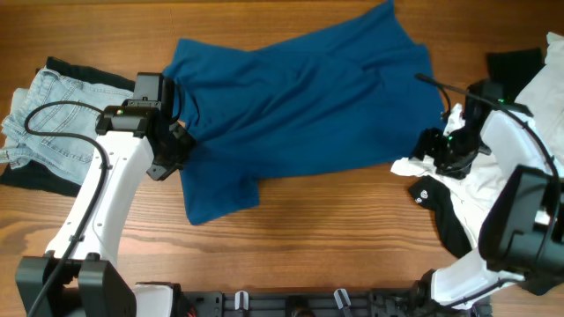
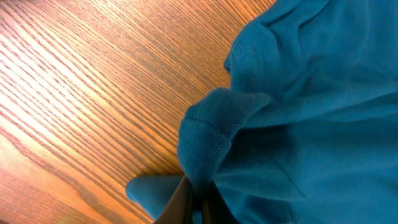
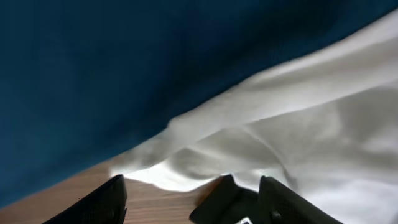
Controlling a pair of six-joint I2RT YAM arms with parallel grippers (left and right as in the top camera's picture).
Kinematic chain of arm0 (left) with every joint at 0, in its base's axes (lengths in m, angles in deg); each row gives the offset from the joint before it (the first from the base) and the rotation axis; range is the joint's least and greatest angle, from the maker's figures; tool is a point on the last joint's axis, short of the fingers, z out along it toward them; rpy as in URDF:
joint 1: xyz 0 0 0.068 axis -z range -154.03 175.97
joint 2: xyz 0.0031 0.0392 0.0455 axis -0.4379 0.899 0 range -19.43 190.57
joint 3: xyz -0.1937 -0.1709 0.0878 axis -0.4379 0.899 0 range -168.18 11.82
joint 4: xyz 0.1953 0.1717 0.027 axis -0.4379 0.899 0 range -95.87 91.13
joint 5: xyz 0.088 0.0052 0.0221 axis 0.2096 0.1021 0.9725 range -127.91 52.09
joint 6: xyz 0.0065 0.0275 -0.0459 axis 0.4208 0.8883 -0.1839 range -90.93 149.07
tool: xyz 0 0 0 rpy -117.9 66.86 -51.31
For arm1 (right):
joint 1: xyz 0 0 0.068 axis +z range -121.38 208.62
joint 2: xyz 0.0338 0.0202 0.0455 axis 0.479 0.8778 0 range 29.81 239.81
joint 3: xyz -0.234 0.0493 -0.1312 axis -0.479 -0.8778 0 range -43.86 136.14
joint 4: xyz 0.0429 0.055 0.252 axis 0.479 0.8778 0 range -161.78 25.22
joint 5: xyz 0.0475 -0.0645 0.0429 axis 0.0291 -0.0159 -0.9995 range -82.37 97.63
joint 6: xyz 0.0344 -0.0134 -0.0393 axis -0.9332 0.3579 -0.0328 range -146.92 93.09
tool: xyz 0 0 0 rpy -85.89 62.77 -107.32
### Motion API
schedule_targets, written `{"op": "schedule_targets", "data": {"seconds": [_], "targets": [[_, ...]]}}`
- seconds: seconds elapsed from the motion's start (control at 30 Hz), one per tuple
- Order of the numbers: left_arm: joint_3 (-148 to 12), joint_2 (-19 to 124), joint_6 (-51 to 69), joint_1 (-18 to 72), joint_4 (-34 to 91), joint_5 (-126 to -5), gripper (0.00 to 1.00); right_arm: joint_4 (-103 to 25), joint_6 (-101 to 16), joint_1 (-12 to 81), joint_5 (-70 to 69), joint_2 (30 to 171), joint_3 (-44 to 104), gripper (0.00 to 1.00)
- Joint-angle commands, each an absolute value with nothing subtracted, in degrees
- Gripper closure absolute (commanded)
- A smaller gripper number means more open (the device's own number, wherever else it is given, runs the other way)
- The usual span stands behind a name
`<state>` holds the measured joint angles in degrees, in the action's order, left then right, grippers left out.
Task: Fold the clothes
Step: 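Grasp the opposite T-shirt corner with the right gripper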
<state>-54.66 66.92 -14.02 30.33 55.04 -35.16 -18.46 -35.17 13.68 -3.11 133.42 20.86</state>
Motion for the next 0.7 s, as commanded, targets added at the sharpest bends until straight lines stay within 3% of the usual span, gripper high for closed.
{"op": "schedule_targets", "data": {"seconds": [0.0, 0.17, 0.33, 0.47, 0.53, 0.67], "targets": [[-54.55, 66.61, -13.10, 30.02, 55.28, -33.96, 0.96, -19.31, -40.32, 12.91, 4.91, 137.09, 19.79, 0.28], [-54.55, 66.61, -13.10, 30.02, 55.50, -33.96, 0.96, -17.30, -50.49, 5.57, 20.78, 138.47, 19.77, 0.27], [-54.55, 66.61, -13.10, 30.02, 55.54, -33.96, 0.96, -13.85, -56.45, -6.61, 21.81, 137.47, 21.48, 0.24], [-54.55, 66.61, -13.10, 30.02, 55.56, -33.96, 0.96, -12.53, -60.61, -10.76, 23.18, 131.76, 22.70, 0.20], [-54.55, 66.61, -13.10, 30.02, 55.56, -33.96, 0.96, -14.20, -59.01, -10.78, 19.07, 128.05, 22.70, 0.20], [-54.55, 66.61, -13.10, 30.02, 55.56, -33.96, 0.96, -19.73, -39.49, -7.92, -8.53, 121.99, 22.68, 0.16]]}}
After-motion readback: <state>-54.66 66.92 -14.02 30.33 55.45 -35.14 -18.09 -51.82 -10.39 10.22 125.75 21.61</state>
